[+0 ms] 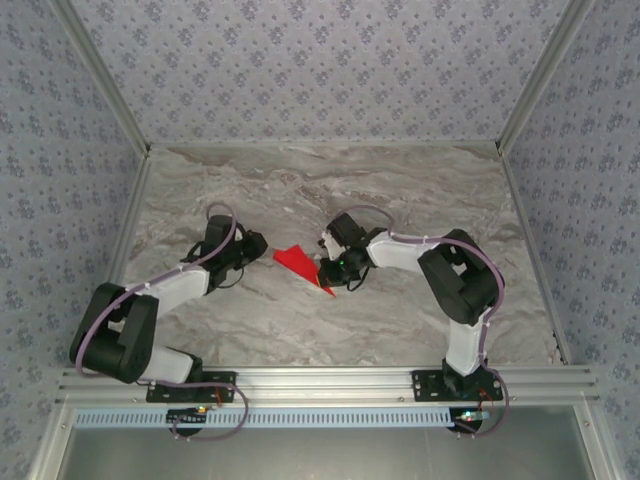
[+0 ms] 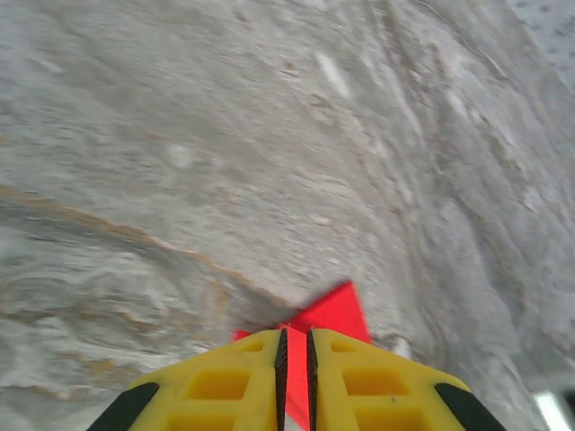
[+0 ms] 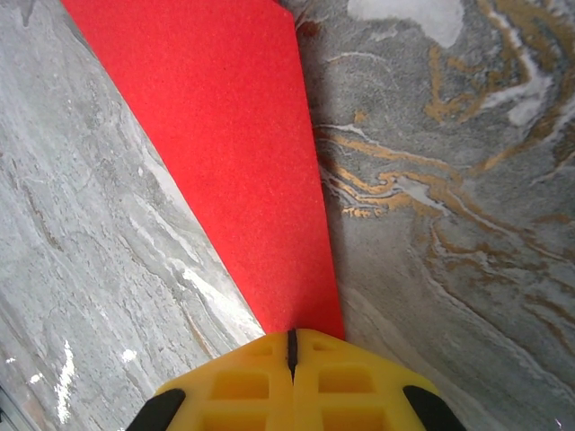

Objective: Fold a paper plane with a square sheet of paper (pick it up from the middle)
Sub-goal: Fold the wing for the fifth time at the center of the table.

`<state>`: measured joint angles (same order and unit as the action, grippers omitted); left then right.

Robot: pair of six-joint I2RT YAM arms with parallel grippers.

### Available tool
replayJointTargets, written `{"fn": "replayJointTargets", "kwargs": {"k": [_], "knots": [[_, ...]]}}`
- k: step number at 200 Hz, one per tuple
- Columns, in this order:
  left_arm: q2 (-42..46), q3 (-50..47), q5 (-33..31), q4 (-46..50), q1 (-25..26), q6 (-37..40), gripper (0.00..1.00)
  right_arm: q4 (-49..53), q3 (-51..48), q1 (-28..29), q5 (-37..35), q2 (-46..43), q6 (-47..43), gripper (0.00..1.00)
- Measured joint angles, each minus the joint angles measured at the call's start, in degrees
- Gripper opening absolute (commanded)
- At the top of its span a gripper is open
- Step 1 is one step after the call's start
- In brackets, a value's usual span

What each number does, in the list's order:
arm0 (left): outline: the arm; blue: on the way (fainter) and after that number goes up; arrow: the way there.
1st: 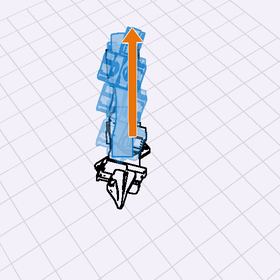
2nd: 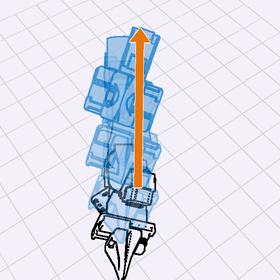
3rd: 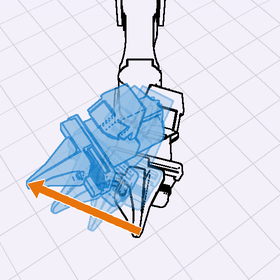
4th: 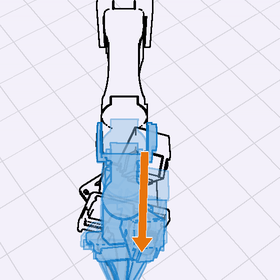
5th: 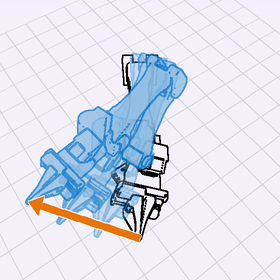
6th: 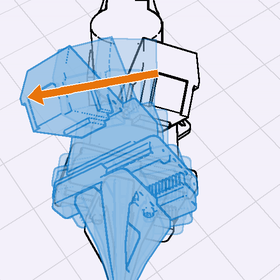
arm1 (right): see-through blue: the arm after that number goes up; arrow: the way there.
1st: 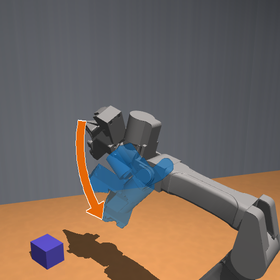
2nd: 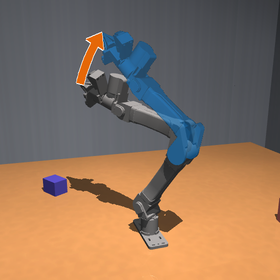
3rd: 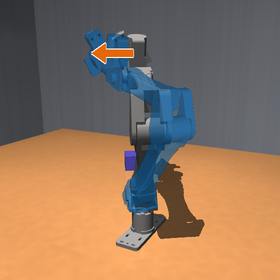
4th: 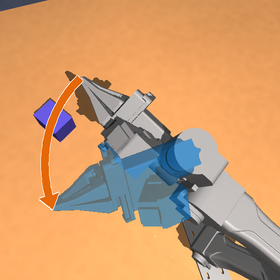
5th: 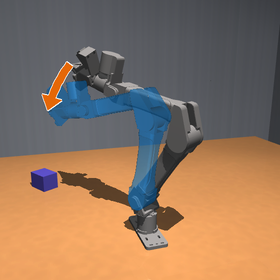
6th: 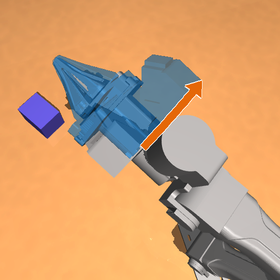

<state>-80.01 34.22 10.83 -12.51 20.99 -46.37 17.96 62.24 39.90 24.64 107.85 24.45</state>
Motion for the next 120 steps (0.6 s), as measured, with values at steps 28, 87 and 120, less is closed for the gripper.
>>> {"fn": "replayJointTargets", "kwargs": {"k": [28,87,120], "knots": [[-1.73,1.79,3.43,0.2,3.72,1.4,0.15,0.98,0.76,0.04,-0.04,0.59,0.07,0.0],[-15.17,6.8,5.7,0.35,4.79,2.43,0.12,1.14,0.81,0.07,-0.09,0.7,0.22,0.0],[-18.1,7.15,4.68,-0.31,4.79,2.49,0.1,1.14,0.81,0.15,-0.31,0.68,0.22,0.0]]}}
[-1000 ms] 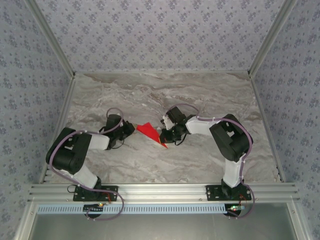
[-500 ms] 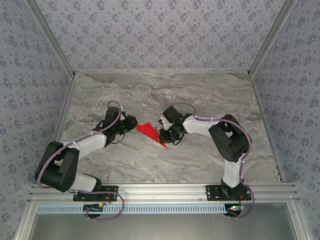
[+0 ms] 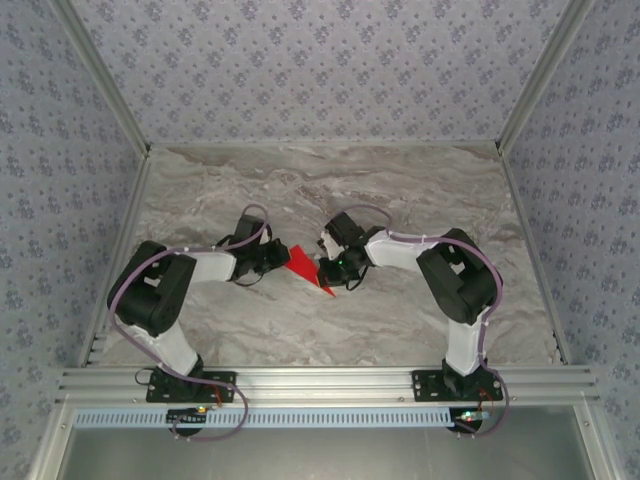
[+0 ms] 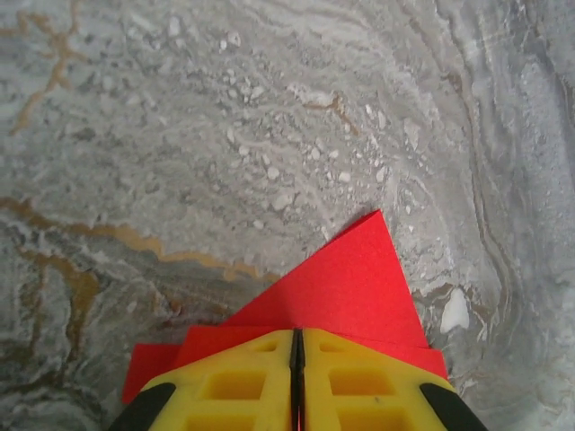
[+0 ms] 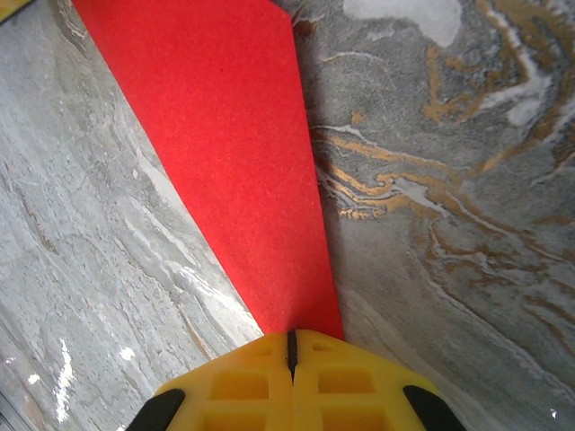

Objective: Fold a paper plane with a square sheet of paper (pick it up from the middle)
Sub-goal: Fold the wing for the fifth time at the center of the table.

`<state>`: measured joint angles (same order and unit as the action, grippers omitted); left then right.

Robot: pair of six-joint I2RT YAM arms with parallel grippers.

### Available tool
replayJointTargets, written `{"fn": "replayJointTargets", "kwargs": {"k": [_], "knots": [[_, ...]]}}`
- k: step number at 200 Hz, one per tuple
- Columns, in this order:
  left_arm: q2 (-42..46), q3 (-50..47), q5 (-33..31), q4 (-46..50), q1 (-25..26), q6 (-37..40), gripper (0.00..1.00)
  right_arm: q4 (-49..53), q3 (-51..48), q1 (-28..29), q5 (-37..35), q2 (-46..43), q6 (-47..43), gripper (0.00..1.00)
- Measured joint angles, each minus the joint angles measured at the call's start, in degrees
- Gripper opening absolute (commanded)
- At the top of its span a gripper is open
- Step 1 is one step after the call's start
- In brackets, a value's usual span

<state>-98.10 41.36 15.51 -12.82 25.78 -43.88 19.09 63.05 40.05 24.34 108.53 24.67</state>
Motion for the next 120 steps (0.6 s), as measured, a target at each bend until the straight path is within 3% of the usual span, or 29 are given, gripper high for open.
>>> {"fn": "replayJointTargets", "kwargs": {"k": [63,120], "knots": [[0.22,-5.73,0.48,-10.86,-2.73,0.35,0.09,-0.85,-0.22,0.17,0.09,0.22,0.02,0.0],[2.25,-5.88,-2.84,-7.28,-6.21,2.32,0.1,-0.98,-0.26,0.17,0.11,0.22,0.22,0.0]]}}
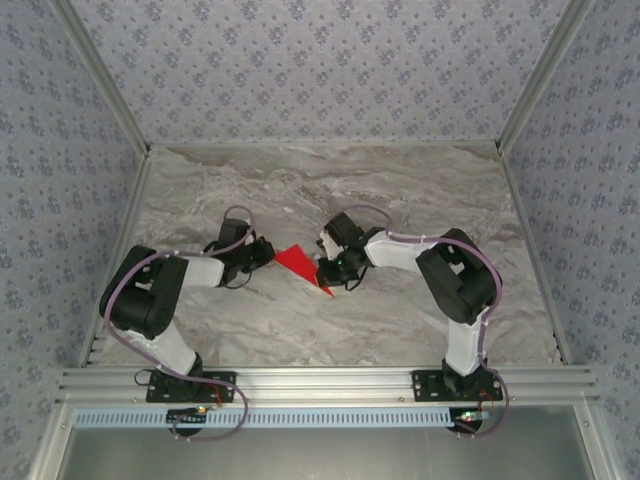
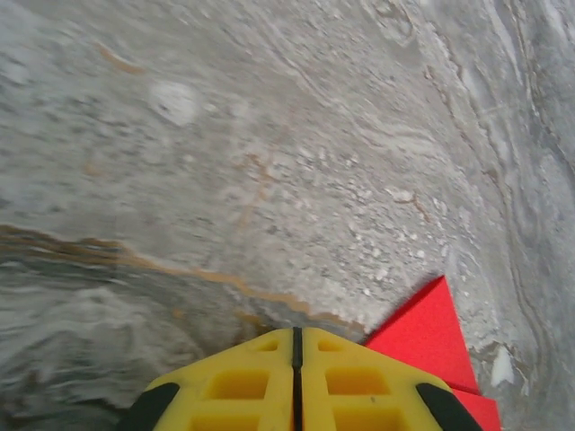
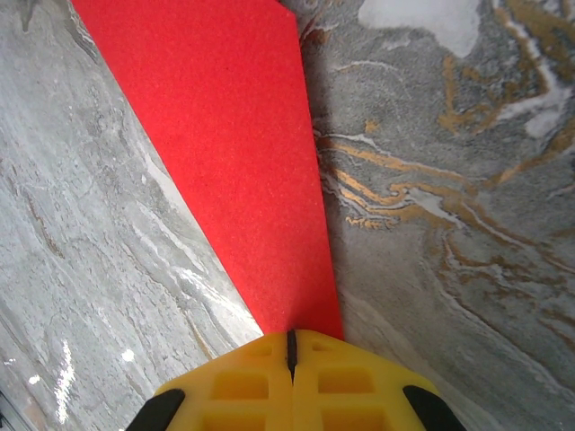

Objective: Fold a paper plane with a square sheet of paper (pick it up from the middle)
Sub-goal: Fold the wing for the fifth time at the center of the table.

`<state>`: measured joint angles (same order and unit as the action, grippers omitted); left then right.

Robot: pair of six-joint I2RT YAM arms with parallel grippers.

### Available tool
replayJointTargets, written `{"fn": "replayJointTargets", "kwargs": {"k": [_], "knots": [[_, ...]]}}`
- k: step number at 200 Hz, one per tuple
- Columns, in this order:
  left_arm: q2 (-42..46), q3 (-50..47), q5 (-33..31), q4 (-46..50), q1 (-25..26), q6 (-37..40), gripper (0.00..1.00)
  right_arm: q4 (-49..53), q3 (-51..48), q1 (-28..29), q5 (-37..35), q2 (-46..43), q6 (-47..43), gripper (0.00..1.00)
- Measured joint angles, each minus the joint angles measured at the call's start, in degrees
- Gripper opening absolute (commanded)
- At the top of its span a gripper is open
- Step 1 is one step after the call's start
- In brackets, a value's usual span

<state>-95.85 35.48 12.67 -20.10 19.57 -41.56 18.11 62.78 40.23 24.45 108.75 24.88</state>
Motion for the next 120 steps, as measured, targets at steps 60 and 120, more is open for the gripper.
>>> {"fn": "replayJointTargets", "kwargs": {"k": [60,120], "knots": [[4.76,2.19,-4.9,11.45,-0.17,0.42,0.25,-1.07,-0.76,1.36,-1.2,-1.33,2.75,0.06],[13.84,10.38,-16.65,28.46,8.74,-2.91,0.69,0.55,-3.28,2.45,-8.28,-10.64,6.8,0.54]]}}
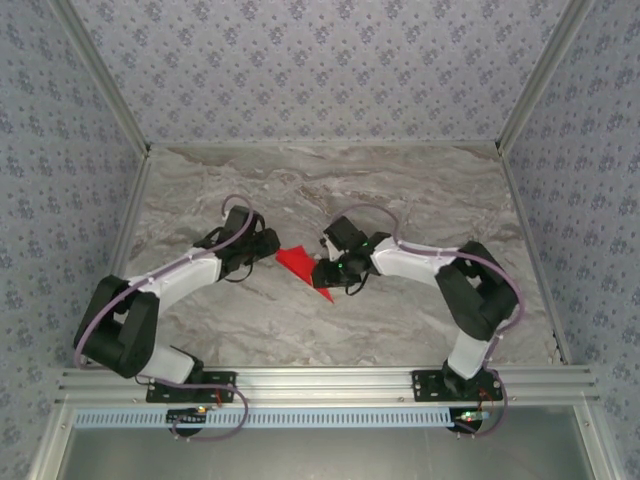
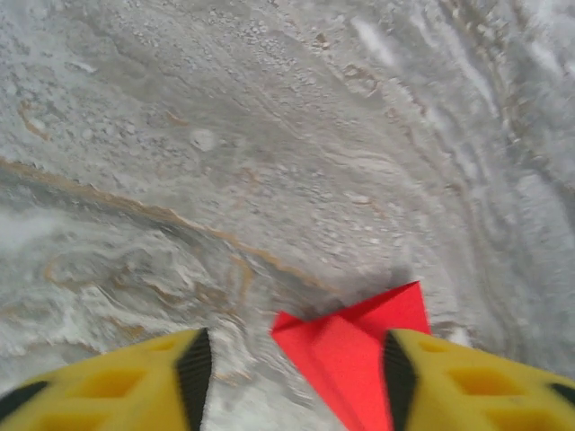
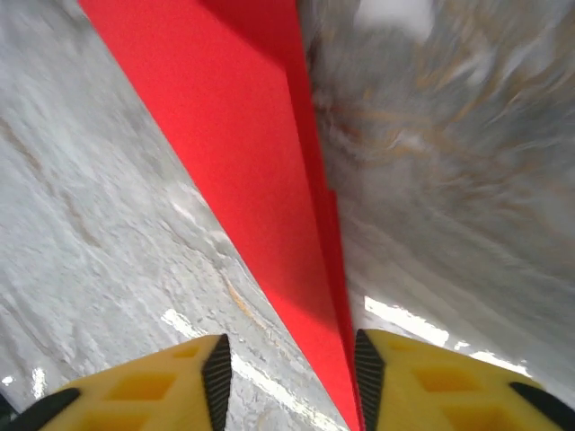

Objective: Fold a paper plane with a square sheet of paper (pick it up from the middle)
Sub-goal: Fold the wing for the fifth time at the center of the table.

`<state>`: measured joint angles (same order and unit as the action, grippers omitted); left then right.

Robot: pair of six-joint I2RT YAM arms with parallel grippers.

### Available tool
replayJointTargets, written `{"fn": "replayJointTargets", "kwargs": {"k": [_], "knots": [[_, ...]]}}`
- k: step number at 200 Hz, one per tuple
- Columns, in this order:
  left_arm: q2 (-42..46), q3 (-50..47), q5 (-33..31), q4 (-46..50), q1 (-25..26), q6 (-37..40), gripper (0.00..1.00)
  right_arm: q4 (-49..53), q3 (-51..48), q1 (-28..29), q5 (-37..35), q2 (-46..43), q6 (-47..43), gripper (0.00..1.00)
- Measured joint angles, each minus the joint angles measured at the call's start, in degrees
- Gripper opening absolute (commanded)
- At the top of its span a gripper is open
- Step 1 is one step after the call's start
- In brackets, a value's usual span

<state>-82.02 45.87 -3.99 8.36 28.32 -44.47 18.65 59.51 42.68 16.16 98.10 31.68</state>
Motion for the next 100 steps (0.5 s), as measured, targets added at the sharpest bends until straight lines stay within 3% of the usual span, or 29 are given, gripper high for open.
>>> {"fn": "replayJointTargets", "kwargs": {"k": [19,37,64,100], "knots": [[0.66,2.21,-2.14,4.31,2.82,-1.25,0.81,-0.94,-2.1,-2.49,-3.06,-5.92,0.66,0.63],[0.48,4.44,-4.33,8.98,5.53,-3.43,0.86,-1.99,-5.57,-6.03,-5.18,-10.45,0.81,0.74],[-1.77,9.05,-6.16,14.34,9.97,-6.29,0.89,-2.43,-10.58,-12.28,-7.93,-13.38,0.48,0.86],[-11.93,19.61,-8.13,21.09,15.85,-10.16,0.9,-2.43,-13.94,-18.27,-10.82,-14.12,-1.38,0.89]]}}
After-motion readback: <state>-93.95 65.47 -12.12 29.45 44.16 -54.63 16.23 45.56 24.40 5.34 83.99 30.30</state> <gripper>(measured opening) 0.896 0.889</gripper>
